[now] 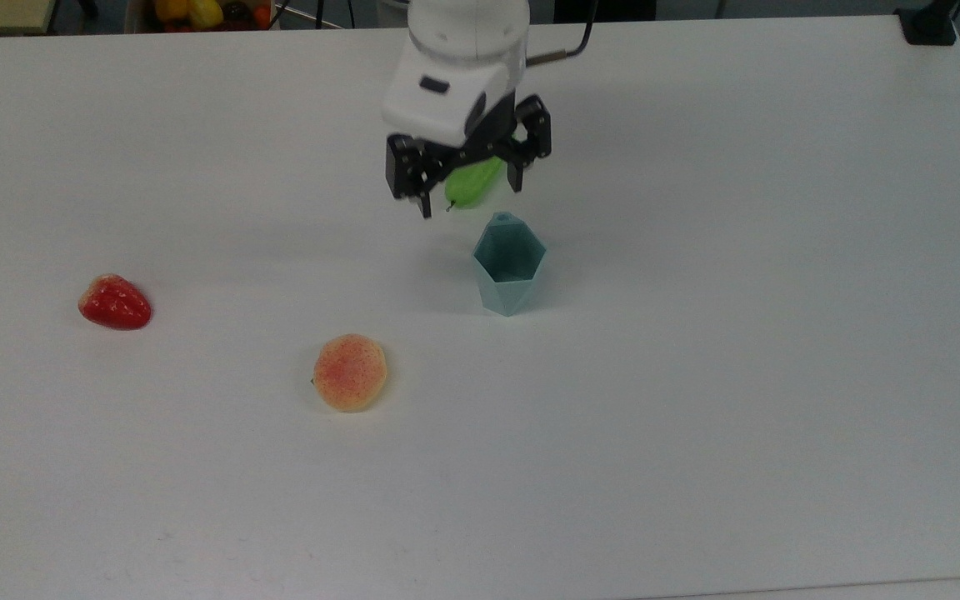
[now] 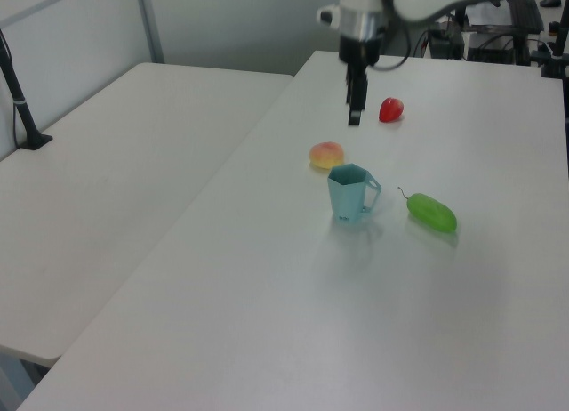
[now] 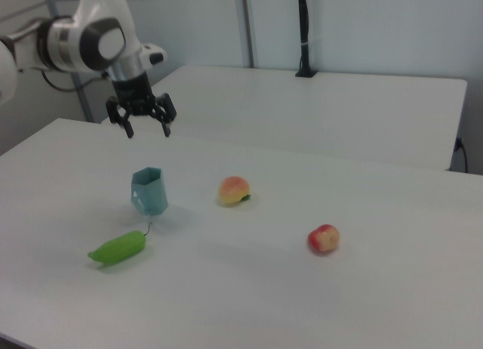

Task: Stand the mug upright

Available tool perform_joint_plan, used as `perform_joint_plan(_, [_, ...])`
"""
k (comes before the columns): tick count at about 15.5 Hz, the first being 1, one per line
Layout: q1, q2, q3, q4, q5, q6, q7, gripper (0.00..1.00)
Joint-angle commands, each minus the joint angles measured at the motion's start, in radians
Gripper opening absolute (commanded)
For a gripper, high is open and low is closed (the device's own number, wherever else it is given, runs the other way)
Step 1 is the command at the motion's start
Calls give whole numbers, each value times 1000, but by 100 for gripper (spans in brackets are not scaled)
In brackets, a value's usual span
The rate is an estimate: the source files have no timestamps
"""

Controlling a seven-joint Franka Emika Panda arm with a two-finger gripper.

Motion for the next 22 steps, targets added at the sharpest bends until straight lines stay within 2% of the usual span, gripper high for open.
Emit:
perform_joint_plan(1, [-29, -144, 2, -39, 6, -127, 203, 100])
perform_joint_plan(4, [-89, -265, 4, -40, 93, -304, 366, 100])
perform_joint_plan(6, [-134, -321, 14, -39, 105, -385, 455, 100])
perform_joint_plan(8, [-163, -378, 30, -83, 106, -410, 465, 100])
perform_joint_plan(12, [-253, -418, 103, -132, 105, -398, 431, 100])
perform_joint_plan(14, [-258, -416, 105, -137, 102, -354, 361, 100])
perform_joint_plan(18, [-243, -412, 82, -192, 90, -145, 216, 100])
perform_joint_plan(20, [-243, -413, 80, -209, 90, -126, 156, 100])
perform_joint_plan(22, [-243, -415, 77, -209, 90, -132, 153, 100])
